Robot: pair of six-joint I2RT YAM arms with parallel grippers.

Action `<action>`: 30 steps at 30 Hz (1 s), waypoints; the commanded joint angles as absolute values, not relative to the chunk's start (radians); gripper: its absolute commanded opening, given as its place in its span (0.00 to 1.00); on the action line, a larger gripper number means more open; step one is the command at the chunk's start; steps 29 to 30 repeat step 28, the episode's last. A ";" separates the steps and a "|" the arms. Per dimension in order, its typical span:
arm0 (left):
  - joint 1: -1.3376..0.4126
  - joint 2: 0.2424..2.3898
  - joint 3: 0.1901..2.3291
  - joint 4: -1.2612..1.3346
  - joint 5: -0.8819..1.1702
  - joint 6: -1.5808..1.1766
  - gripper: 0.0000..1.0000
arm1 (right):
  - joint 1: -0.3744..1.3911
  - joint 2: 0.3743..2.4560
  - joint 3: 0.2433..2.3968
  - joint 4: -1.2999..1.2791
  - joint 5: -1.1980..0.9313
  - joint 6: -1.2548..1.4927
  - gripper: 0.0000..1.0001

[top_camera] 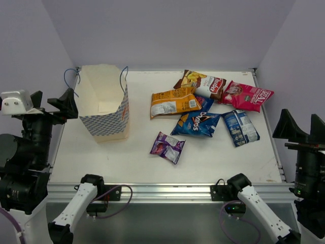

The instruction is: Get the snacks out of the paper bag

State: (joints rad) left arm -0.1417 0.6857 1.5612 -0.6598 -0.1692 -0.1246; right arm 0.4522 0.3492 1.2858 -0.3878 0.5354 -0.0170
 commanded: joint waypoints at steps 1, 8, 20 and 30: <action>-0.169 0.641 1.523 -0.661 -0.235 -0.087 1.00 | 0.448 0.315 1.226 -0.388 0.517 -0.060 0.99; -0.186 0.563 1.419 -0.657 -0.321 -0.095 1.00 | 0.449 0.219 1.155 -0.387 0.511 -0.064 0.99; -0.186 0.583 1.345 -0.614 -0.244 -0.132 1.00 | 0.449 0.166 1.091 -0.393 0.522 -0.049 0.99; -0.186 0.594 1.312 -0.614 -0.216 -0.149 1.00 | 0.449 0.156 1.085 -0.423 0.500 -0.028 0.99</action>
